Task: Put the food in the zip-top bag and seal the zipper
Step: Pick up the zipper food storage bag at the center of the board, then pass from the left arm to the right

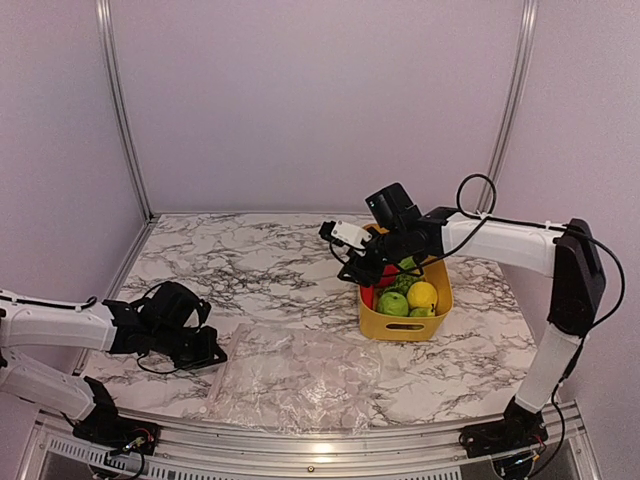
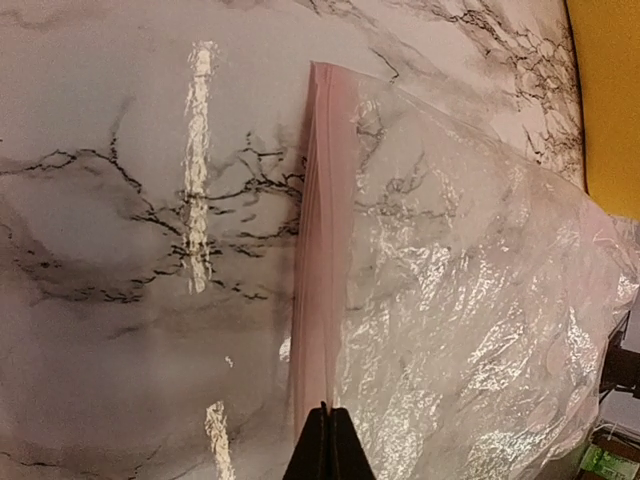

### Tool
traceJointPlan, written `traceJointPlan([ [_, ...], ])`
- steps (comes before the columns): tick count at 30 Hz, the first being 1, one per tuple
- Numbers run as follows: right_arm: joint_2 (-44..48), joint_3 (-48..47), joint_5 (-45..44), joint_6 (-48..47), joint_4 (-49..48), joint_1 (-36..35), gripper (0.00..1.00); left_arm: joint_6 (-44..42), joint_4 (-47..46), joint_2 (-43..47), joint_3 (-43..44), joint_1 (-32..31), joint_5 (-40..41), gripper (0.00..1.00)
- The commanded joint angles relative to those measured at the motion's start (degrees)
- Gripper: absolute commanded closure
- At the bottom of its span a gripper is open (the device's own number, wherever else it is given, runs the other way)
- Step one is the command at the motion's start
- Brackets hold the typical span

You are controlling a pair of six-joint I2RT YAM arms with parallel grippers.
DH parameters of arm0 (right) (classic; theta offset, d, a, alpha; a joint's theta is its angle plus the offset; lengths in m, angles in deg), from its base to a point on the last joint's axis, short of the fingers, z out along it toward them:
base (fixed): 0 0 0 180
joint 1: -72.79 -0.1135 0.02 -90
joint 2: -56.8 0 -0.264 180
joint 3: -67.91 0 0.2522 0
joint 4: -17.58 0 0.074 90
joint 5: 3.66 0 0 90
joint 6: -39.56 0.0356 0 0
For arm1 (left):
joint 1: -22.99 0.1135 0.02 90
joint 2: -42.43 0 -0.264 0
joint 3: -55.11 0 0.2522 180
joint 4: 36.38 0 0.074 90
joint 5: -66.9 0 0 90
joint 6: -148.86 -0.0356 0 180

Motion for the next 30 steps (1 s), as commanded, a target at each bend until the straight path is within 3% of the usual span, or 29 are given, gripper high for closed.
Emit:
traceJointPlan([
  [1,2.2,-3.22,4.72,1.24,3.31,-0.67,0.39,-4.63,10.2,3.44,6.2,0.41,5.89,1.0],
  [8,3.59,-9.07,12.73,5.49,5.36,-0.68,0.39,-18.02,39.93,9.48,32.24,0.57,28.51,1.0],
  [14,4.29,-10.58,14.51,7.94,4.08,0.66,0.39,-25.14,51.19,2.4,53.06,-0.45,28.24,1.0],
  [22,8.9,-3.5,20.55,9.97,1.64,4.25,0.39,-24.05,45.38,-6.75,52.26,-10.46,25.27,1.0],
  [30,9.99,-0.24,33.43,19.33,-2.44,4.14,0.41,-20.18,20.92,-9.77,46.87,-13.96,25.26,1.0],
])
